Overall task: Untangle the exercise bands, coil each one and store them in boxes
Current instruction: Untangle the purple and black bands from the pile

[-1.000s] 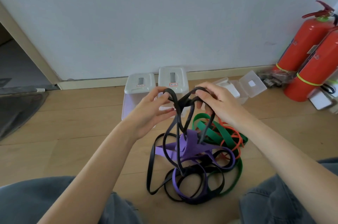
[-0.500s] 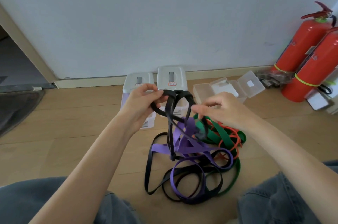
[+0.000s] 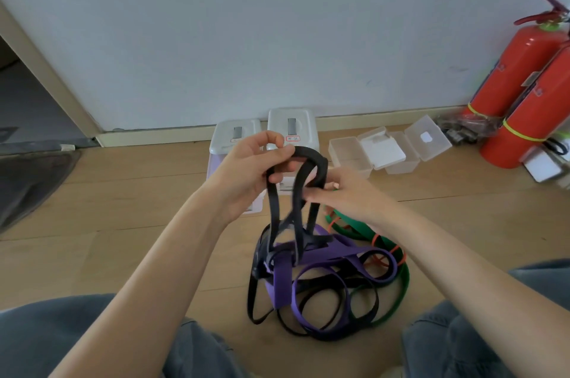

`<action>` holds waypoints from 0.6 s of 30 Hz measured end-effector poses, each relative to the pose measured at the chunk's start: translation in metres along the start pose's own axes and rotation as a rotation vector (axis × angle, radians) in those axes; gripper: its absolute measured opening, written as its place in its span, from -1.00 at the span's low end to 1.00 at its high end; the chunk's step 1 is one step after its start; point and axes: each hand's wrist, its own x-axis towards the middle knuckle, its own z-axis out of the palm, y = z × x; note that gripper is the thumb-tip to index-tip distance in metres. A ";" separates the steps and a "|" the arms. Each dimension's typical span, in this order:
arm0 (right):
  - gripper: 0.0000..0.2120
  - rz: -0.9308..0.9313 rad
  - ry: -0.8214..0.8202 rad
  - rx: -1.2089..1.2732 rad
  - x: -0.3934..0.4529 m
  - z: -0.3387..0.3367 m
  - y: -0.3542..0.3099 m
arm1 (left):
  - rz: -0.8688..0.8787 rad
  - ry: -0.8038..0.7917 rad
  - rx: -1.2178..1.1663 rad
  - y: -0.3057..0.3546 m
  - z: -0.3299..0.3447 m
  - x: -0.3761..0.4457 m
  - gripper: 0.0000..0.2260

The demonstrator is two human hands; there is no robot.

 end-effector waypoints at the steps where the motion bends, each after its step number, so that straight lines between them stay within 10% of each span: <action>1: -0.85 0.052 0.047 0.002 0.000 -0.004 0.001 | -0.002 0.038 0.090 0.001 -0.004 0.000 -0.85; 10: -0.85 0.220 0.176 0.429 -0.001 -0.028 -0.007 | 0.045 -0.039 0.785 -0.038 0.001 0.003 -0.66; 18: -0.95 0.204 0.241 0.731 0.000 -0.042 -0.009 | -0.118 -0.159 0.442 -0.087 0.010 -0.002 -0.77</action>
